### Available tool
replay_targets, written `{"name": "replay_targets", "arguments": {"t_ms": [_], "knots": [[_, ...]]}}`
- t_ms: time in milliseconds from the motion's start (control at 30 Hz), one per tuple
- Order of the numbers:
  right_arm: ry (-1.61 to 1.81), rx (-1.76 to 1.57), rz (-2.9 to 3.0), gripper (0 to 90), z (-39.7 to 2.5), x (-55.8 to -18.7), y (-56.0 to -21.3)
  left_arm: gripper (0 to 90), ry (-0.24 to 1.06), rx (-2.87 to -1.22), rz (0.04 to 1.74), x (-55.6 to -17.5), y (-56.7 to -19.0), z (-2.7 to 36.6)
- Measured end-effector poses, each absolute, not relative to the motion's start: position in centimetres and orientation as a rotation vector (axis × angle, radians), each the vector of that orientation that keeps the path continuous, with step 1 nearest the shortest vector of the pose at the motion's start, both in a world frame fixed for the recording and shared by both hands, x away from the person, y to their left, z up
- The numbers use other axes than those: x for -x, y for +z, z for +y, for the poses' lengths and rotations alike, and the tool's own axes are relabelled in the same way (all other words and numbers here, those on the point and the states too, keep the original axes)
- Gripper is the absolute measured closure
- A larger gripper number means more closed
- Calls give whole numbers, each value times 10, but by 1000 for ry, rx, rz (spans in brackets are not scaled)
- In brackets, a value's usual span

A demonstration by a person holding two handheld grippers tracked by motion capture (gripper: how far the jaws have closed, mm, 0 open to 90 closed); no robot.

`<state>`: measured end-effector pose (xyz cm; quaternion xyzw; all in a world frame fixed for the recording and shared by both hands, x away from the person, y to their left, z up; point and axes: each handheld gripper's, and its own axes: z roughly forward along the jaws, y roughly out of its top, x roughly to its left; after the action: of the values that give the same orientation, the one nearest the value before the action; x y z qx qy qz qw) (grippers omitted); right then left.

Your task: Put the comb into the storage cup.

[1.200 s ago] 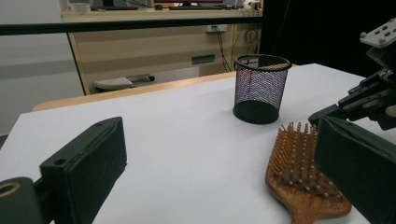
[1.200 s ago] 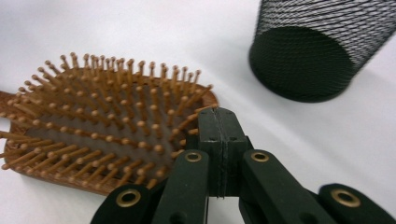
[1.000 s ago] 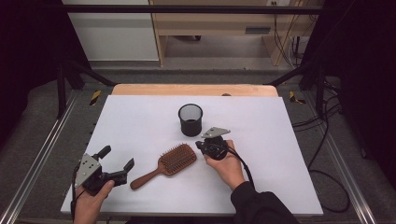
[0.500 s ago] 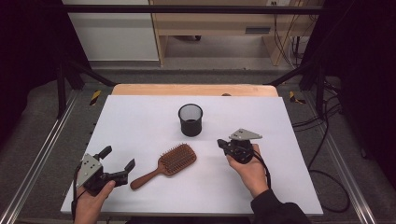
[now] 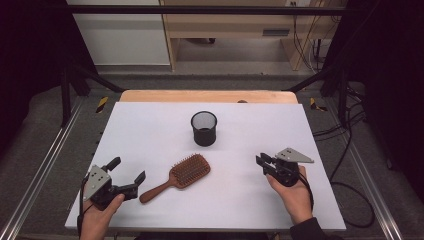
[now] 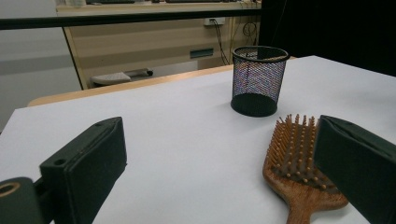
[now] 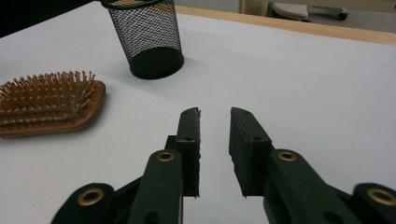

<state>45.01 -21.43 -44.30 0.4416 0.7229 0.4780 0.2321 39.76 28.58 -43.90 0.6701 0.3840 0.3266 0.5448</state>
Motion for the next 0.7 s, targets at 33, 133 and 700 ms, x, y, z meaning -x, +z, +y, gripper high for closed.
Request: {"name": "replay_targets", "arguments": {"t_ms": [33,133,700], "knots": [[1318,-1218,1977,698,-216,-448,-443,31,774,-1593,911,-398,-439,286],[1326,-1227,1938,611,-226,-440,-444,31,773,-1595,910,-398,-440,286],[1360,-1222,1803,85,-236,-430,-441,31,717,-1694,922,-401,-439,271]]}}
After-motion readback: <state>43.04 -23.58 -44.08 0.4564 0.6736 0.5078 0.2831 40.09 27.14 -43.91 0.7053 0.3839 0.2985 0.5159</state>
